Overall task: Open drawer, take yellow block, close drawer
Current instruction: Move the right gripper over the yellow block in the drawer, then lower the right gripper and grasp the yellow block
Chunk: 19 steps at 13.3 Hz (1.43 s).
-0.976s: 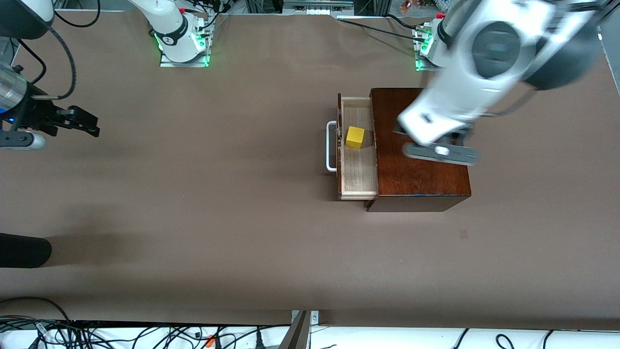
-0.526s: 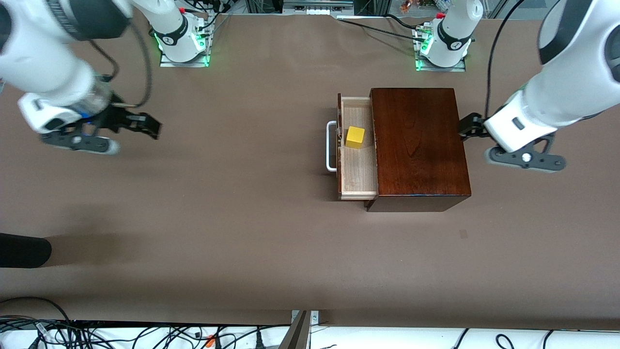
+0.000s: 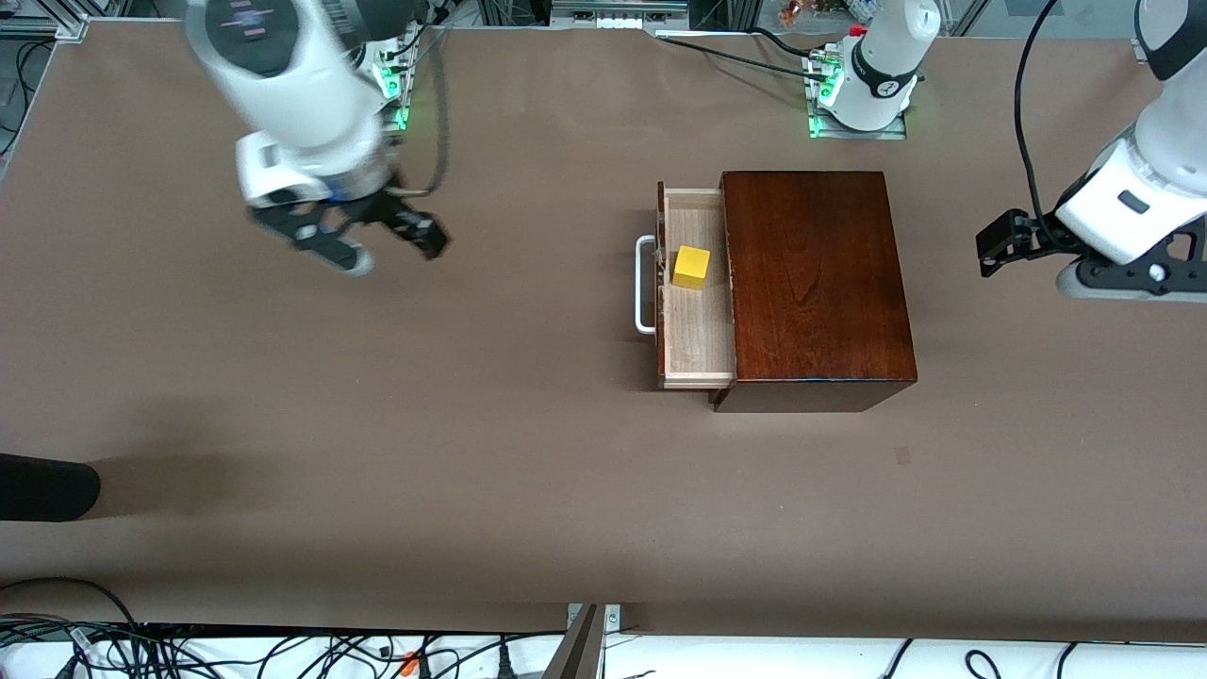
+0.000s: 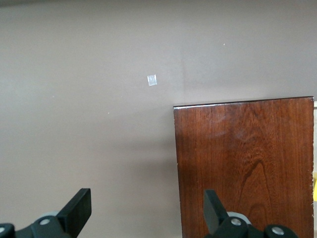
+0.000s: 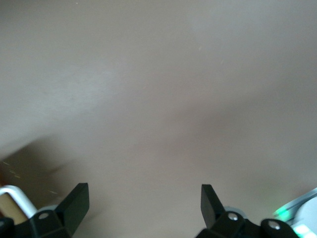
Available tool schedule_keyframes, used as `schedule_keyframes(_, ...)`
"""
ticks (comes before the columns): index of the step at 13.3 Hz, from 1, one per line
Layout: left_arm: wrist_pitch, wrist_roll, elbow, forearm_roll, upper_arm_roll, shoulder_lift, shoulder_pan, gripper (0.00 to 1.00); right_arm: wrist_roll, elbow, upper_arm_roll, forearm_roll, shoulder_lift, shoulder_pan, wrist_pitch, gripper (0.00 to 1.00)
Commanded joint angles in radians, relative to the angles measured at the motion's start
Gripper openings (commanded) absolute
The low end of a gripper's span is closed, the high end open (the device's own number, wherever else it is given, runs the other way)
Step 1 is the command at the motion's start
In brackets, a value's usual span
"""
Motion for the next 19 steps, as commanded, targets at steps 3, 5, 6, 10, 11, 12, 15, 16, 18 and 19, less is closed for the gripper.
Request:
schedule_keyframes(3,0.04,0.014,-0.085,-0.009,-0.027,-0.076,-0.021,1.0,0.46,0.0,-0.009,0.141,0.052,0.09,0.142,1.0)
schedule_keyframes(5,0.036,0.012,-0.085,-0.008,-0.051,-0.082,-0.02,1.0,0.634,0.002,-0.009,0.141,0.084,0.143,0.2,1.0)
schedule_keyframes(6,0.022,0.017,-0.082,-0.008,-0.055,-0.082,-0.02,1.0,0.738,0.014,-0.009,0.141,0.104,0.168,0.228,1.0)
schedule_keyframes(10,0.012,0.041,-0.082,-0.014,-0.043,-0.082,-0.006,1.0,1.073,0.167,-0.01,0.137,0.25,0.246,0.239,1.0)
schedule_keyframes(11,0.012,0.052,-0.082,-0.014,-0.043,-0.083,-0.006,1.0,1.145,0.203,-0.01,0.135,0.287,0.266,0.24,1.0)
schedule_keyframes(12,0.008,0.058,-0.082,-0.014,-0.043,-0.083,-0.006,1.0,1.22,0.248,-0.01,0.134,0.327,0.283,0.24,1.0)
schedule_keyframes(15,0.006,0.061,-0.082,-0.022,-0.04,-0.082,0.003,1.0,1.404,0.385,-0.01,0.134,0.449,0.305,0.242,1.0)
schedule_keyframes(16,0.005,0.061,-0.082,-0.023,-0.04,-0.082,0.005,1.0,1.426,0.417,-0.01,0.134,0.485,0.311,0.245,1.0)
schedule_keyframes(18,0.005,0.061,-0.082,-0.023,-0.04,-0.08,0.005,1.0,1.5,0.445,-0.012,0.132,0.535,0.334,0.301,1.0)
schedule_keyframes(19,0.002,0.061,-0.082,-0.023,-0.04,-0.082,0.005,1.0,1.52,0.445,-0.012,0.132,0.548,0.34,0.332,1.0)
